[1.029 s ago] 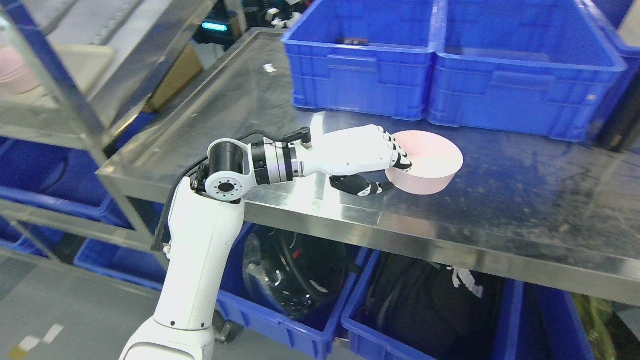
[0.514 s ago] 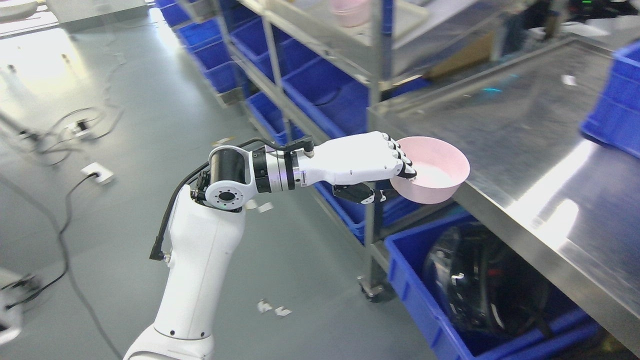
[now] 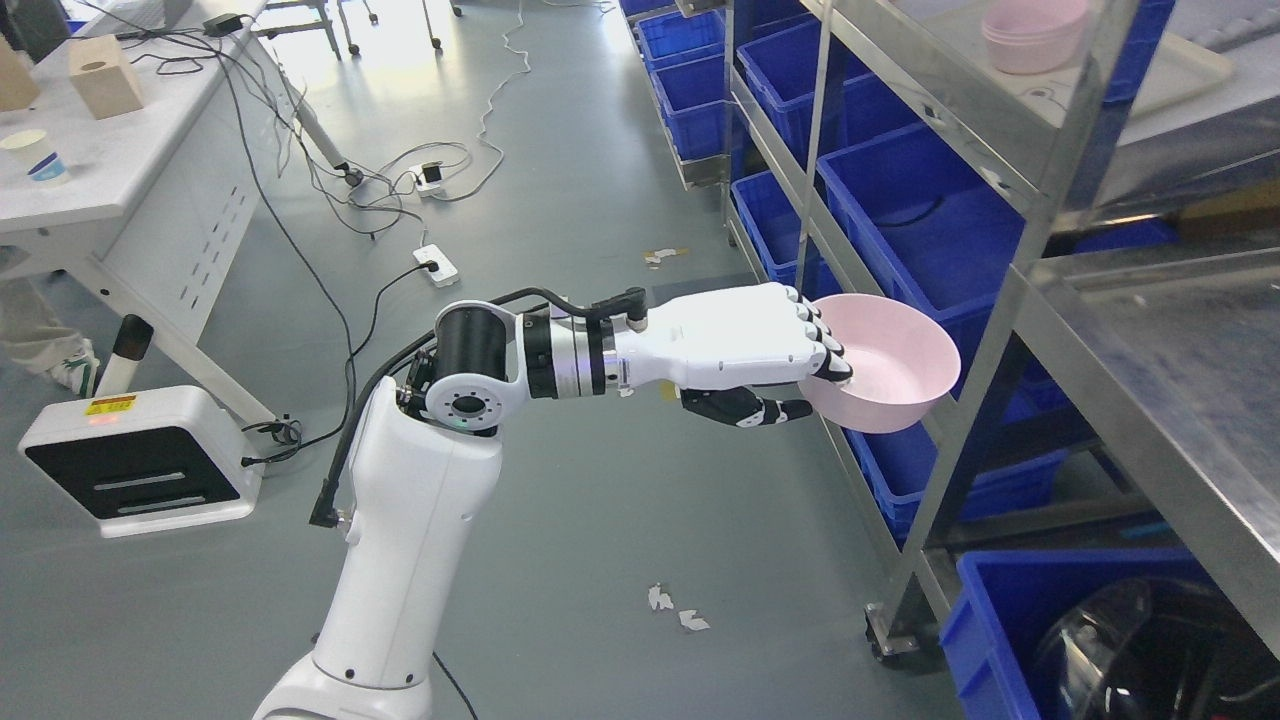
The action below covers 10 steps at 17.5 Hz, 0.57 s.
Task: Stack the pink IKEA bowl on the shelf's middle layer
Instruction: 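Hold the pink bowl in the left hand while turning toward the shelf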
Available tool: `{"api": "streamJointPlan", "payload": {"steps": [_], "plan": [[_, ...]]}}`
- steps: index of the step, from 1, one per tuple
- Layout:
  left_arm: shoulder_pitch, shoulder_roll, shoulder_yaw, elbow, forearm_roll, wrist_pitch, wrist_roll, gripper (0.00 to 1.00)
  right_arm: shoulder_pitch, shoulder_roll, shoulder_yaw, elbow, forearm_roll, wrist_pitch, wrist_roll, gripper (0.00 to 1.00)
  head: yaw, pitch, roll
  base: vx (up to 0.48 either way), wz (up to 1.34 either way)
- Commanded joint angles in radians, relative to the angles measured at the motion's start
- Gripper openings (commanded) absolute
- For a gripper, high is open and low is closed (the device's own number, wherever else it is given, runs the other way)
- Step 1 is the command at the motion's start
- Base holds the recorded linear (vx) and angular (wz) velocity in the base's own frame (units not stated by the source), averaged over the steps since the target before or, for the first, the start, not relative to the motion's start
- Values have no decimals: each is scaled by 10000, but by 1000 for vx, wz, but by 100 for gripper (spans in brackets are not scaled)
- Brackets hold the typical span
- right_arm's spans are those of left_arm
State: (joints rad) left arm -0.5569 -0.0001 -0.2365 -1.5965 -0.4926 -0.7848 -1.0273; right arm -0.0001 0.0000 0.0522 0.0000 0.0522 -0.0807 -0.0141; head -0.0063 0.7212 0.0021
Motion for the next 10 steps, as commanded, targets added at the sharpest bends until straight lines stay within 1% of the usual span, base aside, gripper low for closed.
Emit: {"api": "streamJointPlan", "payload": {"steps": [1,6,10], "plan": [[31,176,-258,-127,-13,-6,-5,1,32,-175,0,-175,0,-6,-43,100,0,0,0,127,319],[31,176,-258,-127,-28,-6,-5,1,32,-175,0,-175,0,-6,-43,100,0,0,0,232,264],[31,176,-227,-127,-28,-6,-5,1,32,-175,0,-175,0,-6,-43,100,0,0,0,315,123]]}}
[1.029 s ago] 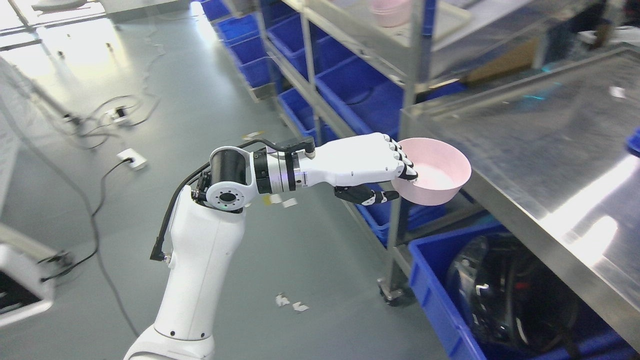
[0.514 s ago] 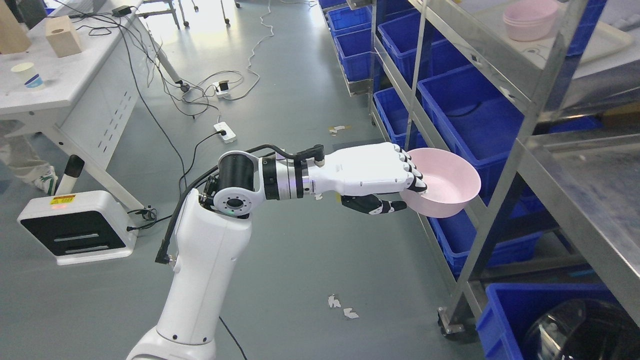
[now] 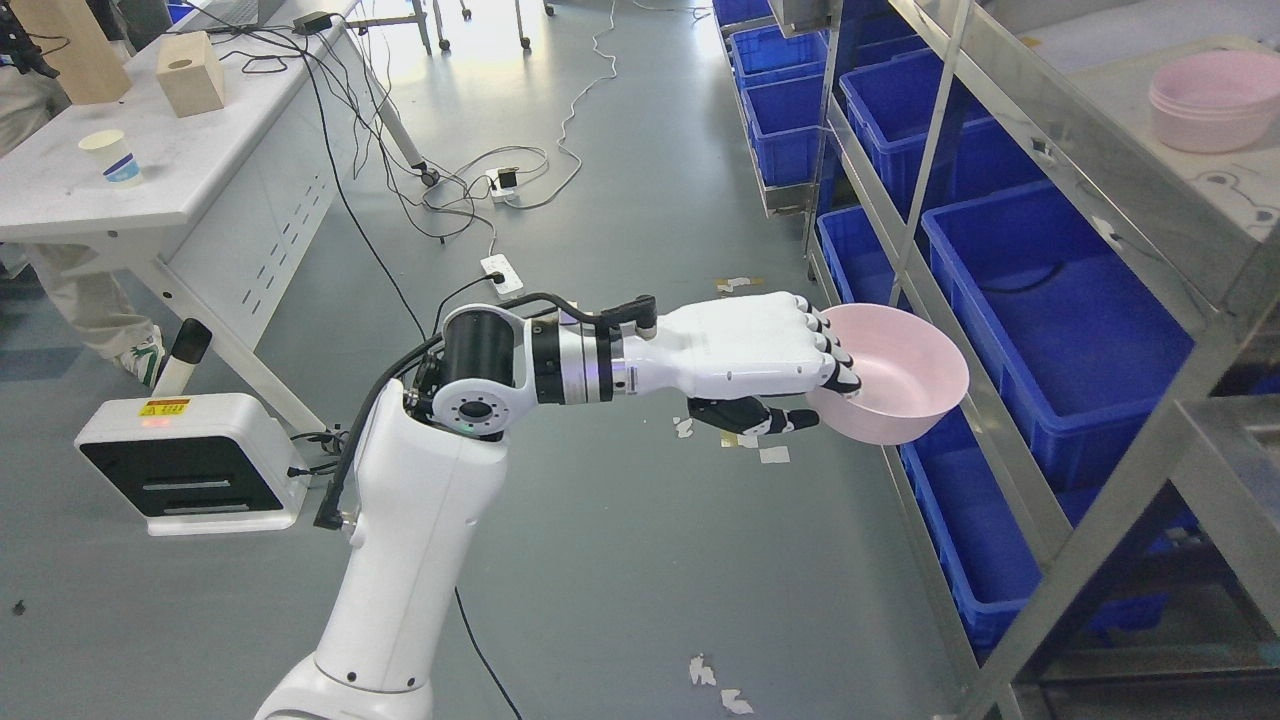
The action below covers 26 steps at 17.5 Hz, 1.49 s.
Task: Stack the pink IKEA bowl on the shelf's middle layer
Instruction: 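Hold the pink bowl in the left hand while turning toward the shelf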
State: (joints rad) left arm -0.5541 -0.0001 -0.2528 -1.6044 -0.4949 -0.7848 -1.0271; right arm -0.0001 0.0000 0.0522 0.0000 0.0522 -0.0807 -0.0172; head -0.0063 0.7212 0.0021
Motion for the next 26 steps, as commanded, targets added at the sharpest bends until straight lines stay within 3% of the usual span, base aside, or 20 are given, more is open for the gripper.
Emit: {"api": "streamJointPlan", "payload": {"steps": [1,17,26], "plan": [[3,176,-49,-47,-5,-6,-7,2,31,-175,0,-175,0,-6,-12,100,0,0,0,333,112],[-73,176,258,-62,10,-6,176,2,32,-175,0,-175,0,-6,-12,100,0,0,0,347,159],[-1224,176,473,-47,10,-6,576,3,31,-175,0,-175,0,-6,-12,100,0,0,0,330,191]]}}
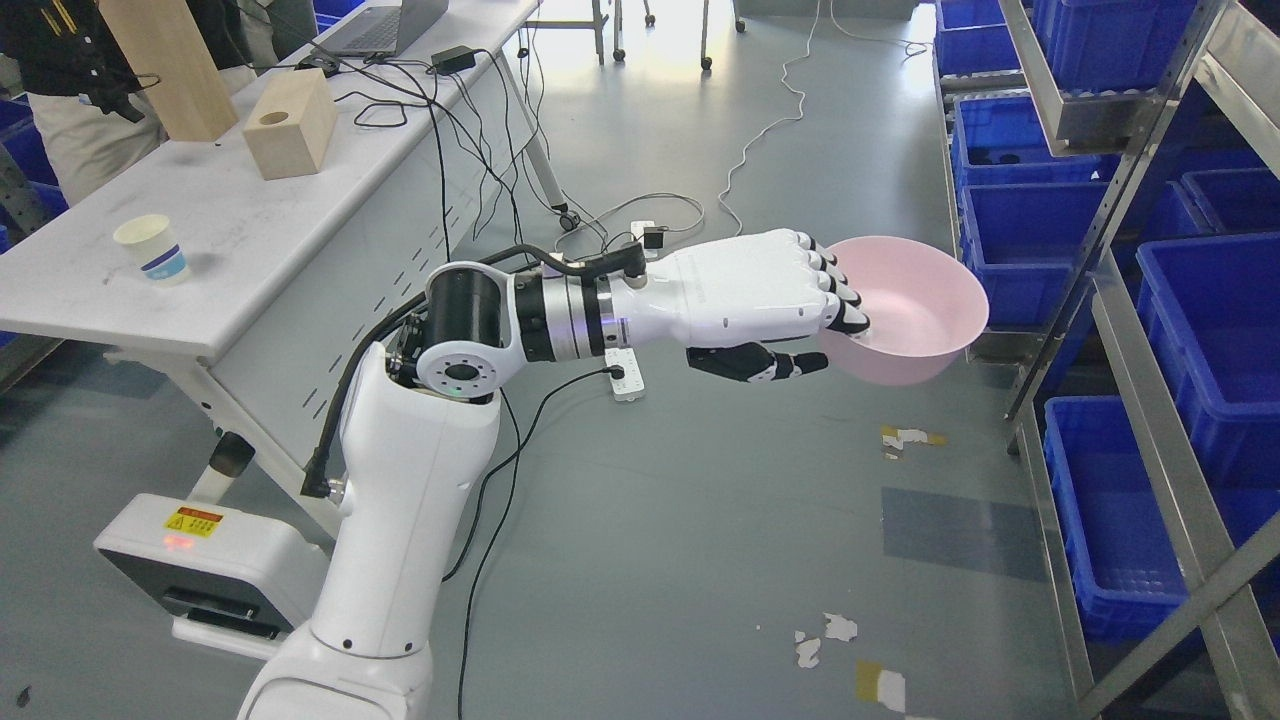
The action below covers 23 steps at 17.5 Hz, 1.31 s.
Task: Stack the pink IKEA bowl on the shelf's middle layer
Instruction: 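Hold the pink bowl in the left hand while turning toward the shelf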
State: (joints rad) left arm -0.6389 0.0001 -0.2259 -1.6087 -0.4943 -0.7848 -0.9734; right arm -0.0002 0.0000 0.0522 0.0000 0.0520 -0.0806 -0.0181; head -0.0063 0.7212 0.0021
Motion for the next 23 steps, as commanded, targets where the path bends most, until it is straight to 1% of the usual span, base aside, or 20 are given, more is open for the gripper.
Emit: {"api": "streamJointPlan", "payload": {"steps": [1,7,12,15,19,21,23], "plan": [[-376,174,203,-4,4,-6,54,3,32,-175,0,-174,2,-7,-3,100,0,0,0,357,-51],[-1142,174,173,42,4,-6,391,3,32,-175,0,-174,2,-7,-3,100,0,0,0,341,-121],[-1173,174,-271,103,19,-6,836,3,32,-175,0,-174,2,-7,-3,100,0,0,0,243,-363],[-1356,174,-639,118,81,-6,1111,3,48,-175,0,-174,2,-7,-3,100,0,0,0,170,-718],[-1939,174,-640,179,66,-6,1174,3,32,-175,0,-174,2,-7,-3,100,0,0,0,103,-1108],[-1971,174,-427,454,35,-6,1113,3,32,-175,0,-174,2,-7,-3,100,0,0,0,23,-1194],[-2093,174,185,868,-224,-6,914,3,33,-175,0,-174,2,-7,-3,100,0,0,0,-20,-1044]]}}
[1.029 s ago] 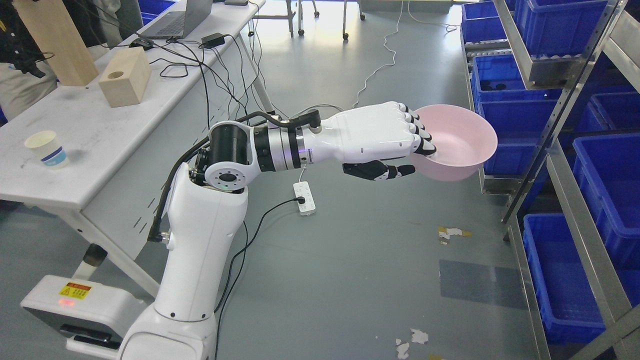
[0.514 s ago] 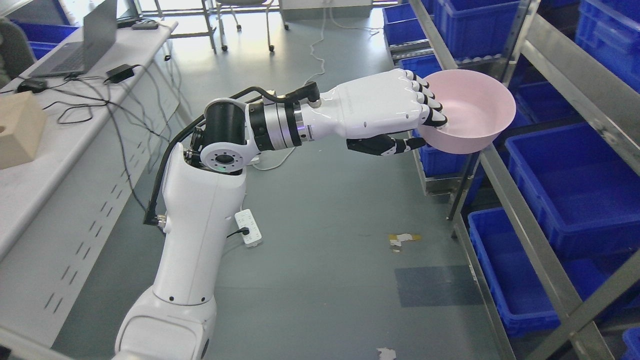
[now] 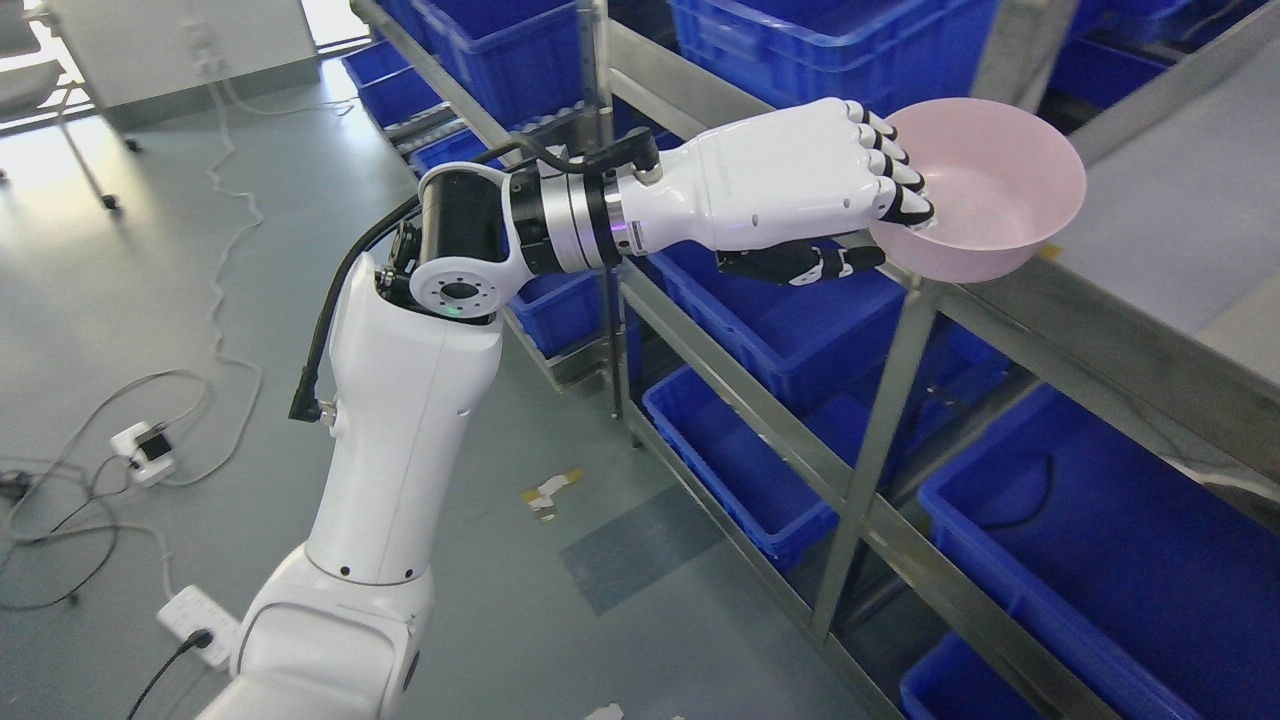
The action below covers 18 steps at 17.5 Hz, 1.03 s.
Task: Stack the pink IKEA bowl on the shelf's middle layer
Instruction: 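Hold the pink bowl in the left hand while turning toward the shelf, then lower the pink bowl onto the frog-printed tray on the middle shelf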
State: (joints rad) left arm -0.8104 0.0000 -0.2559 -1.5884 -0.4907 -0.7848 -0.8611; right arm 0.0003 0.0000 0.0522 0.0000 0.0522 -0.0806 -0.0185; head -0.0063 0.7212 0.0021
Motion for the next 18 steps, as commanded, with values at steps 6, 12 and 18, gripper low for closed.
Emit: {"api": "streamJointPlan", "payload": {"steps": [6,12,18], "plan": [[-1131,175,1376,2200,-2115,-6,-455,3,27,-175,0,-174,0,-7,1,100,0,0,0,-48,-1212],[-993,175,2373,2339,-3682,-6,-516,2,27,-175,0,-174,0,-7,1,100,0,0,0,-21,-934],[-320,175,2973,2323,-3698,-6,-854,3,43,-175,0,-174,0,-7,1,100,0,-1,0,15,-427]]}}
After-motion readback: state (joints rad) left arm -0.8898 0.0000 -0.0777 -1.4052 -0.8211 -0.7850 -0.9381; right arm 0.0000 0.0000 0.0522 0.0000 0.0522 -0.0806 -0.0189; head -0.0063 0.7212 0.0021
